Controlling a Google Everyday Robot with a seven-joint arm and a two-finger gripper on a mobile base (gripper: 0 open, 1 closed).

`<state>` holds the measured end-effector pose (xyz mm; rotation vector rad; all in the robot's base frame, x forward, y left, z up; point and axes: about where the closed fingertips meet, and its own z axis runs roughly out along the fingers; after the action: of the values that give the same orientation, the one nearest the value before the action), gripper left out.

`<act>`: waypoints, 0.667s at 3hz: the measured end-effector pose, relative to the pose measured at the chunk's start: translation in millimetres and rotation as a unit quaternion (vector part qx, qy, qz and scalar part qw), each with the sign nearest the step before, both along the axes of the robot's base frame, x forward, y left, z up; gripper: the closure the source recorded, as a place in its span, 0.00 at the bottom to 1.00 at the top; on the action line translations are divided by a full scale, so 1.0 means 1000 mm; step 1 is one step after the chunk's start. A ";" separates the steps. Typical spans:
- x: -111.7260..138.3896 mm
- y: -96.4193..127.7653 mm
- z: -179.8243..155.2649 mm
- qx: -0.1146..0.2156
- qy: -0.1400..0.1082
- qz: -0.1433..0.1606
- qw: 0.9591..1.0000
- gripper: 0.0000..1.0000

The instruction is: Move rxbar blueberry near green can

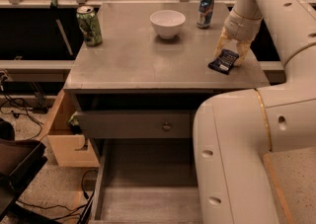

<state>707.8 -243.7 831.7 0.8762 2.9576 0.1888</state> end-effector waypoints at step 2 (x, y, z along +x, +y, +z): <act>0.009 0.001 0.000 0.001 -0.014 -0.001 1.000 0.28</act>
Offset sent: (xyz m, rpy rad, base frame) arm -0.0001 0.0001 0.0024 0.0000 0.0001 0.0001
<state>716.8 -242.9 831.4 0.8701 2.9300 0.2013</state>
